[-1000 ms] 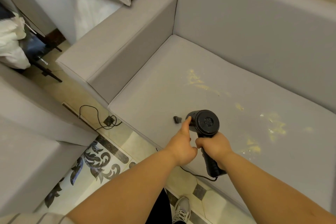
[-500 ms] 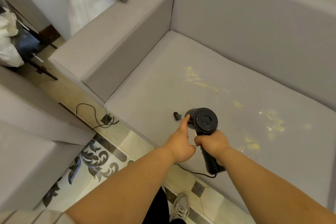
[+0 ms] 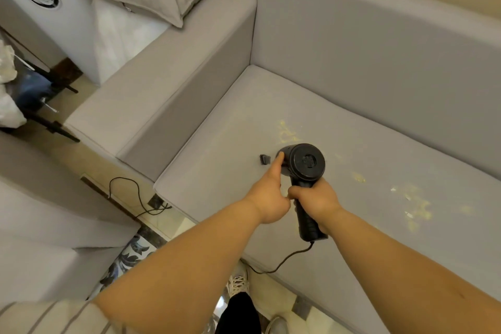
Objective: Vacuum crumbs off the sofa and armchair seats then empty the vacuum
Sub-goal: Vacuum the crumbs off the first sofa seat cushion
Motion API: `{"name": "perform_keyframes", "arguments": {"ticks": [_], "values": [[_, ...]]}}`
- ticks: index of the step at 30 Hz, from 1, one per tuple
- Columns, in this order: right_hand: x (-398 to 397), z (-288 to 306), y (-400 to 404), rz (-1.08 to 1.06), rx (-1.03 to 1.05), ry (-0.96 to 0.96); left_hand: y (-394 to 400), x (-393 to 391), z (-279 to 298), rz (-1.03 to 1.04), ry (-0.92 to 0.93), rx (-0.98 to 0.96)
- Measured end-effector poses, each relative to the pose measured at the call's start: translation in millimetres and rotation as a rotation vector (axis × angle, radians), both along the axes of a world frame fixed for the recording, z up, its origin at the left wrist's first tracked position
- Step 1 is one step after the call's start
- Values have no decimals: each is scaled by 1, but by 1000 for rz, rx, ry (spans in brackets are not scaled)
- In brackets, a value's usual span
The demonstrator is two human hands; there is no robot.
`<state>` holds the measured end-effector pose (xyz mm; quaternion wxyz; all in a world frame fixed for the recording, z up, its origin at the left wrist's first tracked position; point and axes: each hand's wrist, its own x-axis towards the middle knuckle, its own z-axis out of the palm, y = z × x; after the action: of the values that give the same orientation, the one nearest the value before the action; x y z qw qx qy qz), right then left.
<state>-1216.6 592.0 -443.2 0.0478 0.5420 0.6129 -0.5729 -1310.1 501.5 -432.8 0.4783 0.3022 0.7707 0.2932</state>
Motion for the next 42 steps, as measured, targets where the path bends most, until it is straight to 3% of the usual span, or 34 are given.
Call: {"name": "perform_keyframes", "arguments": {"ticks": [15, 28, 42], "values": [[-106, -46, 67, -60, 17, -42, 72, -119, -43, -151, 20, -69], [-42, -34, 52, 20, -46, -91, 48, -58, -24, -161, -11, -120], [18, -22, 43, 98, -51, -65, 34, 9, -12, 22, -22, -30]]}}
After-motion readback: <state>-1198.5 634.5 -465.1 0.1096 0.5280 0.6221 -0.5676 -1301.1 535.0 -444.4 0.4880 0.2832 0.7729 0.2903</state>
